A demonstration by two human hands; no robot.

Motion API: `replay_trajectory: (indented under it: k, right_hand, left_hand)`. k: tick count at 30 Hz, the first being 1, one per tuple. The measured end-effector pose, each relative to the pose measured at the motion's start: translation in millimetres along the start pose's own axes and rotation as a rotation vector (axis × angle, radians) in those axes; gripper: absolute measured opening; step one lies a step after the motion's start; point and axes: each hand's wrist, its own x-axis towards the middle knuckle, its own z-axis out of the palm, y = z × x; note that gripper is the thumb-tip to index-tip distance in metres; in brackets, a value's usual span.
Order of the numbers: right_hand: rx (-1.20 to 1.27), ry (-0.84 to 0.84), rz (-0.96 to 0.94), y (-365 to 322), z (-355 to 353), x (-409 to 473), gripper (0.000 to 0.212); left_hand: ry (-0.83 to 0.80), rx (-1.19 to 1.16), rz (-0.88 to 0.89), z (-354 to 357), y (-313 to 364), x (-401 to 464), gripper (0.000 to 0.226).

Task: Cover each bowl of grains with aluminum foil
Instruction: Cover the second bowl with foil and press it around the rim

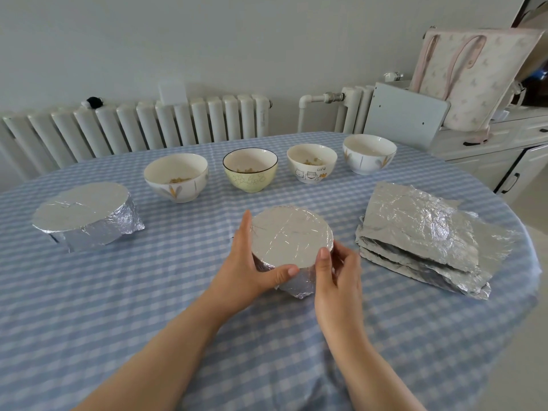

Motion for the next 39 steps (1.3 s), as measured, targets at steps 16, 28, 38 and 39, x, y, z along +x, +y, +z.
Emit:
replay_trajectory:
  k: [16,28,38,39]
  right_hand:
    - [0.072,0.223,0.131,5,7,9,0.012]
    - [0.227,0.261,0.316,-2,15,13,0.008]
    - [0.649,0.08,0.596,-14,-10,20,0.017]
    - [0.62,0.003,0.619,-16,-15,20,0.015]
  left_hand:
    - [0.075,0.037,0.005,4,-5,3,0.136]
    - [0.067,0.029,0.022,4,-7,4,0.136]
    - [-0.02,-0.139,0.024,2,-11,4,0.143]
    - [-0.026,-0.162,0.032,0,-12,4,0.146]
